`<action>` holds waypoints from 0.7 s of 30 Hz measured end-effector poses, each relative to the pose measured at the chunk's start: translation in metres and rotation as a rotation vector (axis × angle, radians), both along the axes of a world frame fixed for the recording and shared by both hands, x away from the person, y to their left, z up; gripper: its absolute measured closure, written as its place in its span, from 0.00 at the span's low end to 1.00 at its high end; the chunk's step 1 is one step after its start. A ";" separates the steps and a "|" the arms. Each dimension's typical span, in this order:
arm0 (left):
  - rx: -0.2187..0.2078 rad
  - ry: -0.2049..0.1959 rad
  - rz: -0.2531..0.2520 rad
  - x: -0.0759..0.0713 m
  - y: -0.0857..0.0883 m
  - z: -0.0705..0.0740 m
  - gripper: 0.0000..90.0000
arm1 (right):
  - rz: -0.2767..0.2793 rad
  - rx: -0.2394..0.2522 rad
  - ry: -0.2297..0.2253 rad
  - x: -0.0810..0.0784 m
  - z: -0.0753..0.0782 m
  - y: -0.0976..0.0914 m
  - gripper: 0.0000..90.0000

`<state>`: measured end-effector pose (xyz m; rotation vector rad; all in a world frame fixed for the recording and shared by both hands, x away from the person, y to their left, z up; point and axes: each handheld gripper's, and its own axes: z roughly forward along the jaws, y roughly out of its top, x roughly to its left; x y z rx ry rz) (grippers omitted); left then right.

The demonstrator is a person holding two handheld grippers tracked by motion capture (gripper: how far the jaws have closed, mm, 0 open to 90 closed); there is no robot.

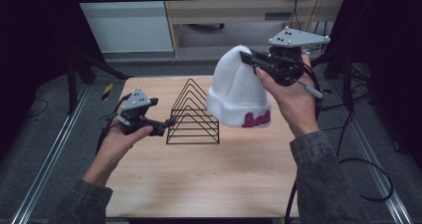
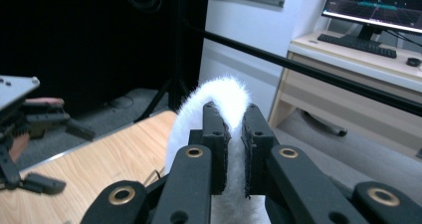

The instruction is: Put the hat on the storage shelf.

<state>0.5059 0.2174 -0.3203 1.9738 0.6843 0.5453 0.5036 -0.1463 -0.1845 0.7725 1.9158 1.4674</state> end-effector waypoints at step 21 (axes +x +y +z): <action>-0.078 0.018 -0.059 0.031 -0.021 0.010 0.19 | 0.118 -0.008 -0.005 0.022 0.021 0.061 0.93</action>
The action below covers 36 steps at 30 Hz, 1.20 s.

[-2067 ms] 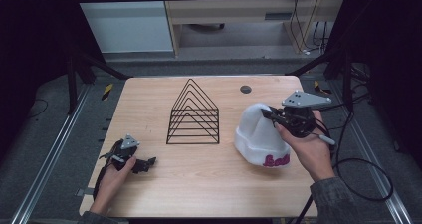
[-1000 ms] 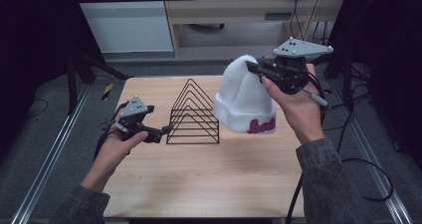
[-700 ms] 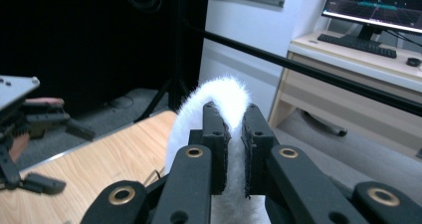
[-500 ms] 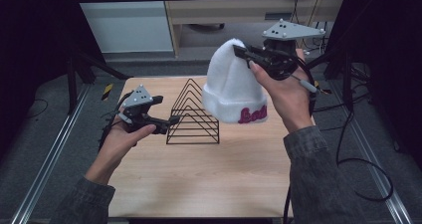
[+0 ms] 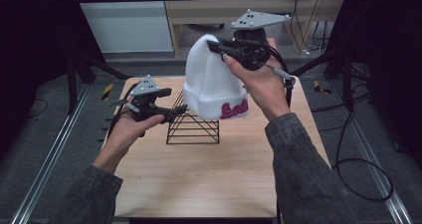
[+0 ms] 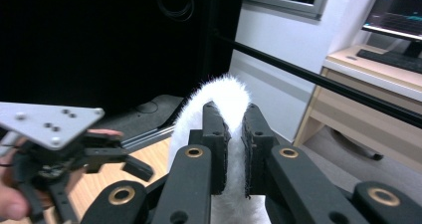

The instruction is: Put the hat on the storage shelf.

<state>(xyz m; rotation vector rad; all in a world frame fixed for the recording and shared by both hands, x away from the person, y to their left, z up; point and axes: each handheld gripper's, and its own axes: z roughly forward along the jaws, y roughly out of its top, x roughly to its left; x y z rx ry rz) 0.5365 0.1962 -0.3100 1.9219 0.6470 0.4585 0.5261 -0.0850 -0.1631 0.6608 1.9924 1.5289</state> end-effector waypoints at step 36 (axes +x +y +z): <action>-0.007 -0.074 0.129 0.005 0.021 0.007 0.86 | -0.071 -0.037 0.045 0.042 -0.029 0.006 0.93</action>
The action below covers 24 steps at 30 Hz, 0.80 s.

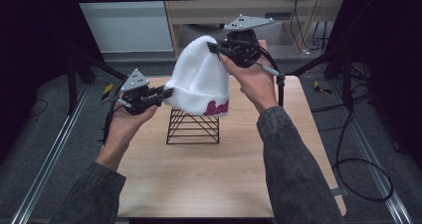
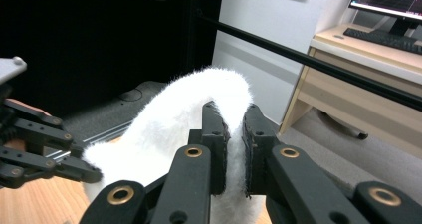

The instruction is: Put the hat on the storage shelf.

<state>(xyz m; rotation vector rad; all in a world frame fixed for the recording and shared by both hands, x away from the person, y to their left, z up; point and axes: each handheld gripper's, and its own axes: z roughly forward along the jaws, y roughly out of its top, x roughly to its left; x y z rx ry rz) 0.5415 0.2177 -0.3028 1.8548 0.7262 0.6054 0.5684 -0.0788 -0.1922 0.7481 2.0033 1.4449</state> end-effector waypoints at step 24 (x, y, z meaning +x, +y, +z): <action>0.012 0.051 0.043 0.018 0.012 -0.036 0.86 | 0.007 -0.040 0.065 0.031 -0.034 0.015 0.92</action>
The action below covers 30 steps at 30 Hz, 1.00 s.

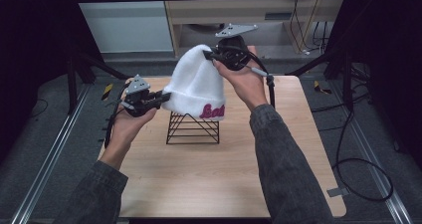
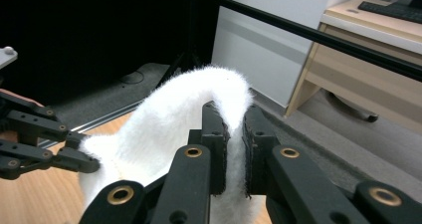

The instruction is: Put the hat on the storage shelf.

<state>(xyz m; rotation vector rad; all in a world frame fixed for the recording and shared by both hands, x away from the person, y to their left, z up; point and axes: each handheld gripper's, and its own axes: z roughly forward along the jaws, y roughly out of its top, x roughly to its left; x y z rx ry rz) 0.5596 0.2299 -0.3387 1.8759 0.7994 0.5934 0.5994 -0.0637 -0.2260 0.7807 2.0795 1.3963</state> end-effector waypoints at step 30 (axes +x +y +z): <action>-0.042 -0.011 0.044 0.009 0.011 -0.018 0.87 | 0.010 -0.041 0.009 0.011 -0.002 0.016 0.92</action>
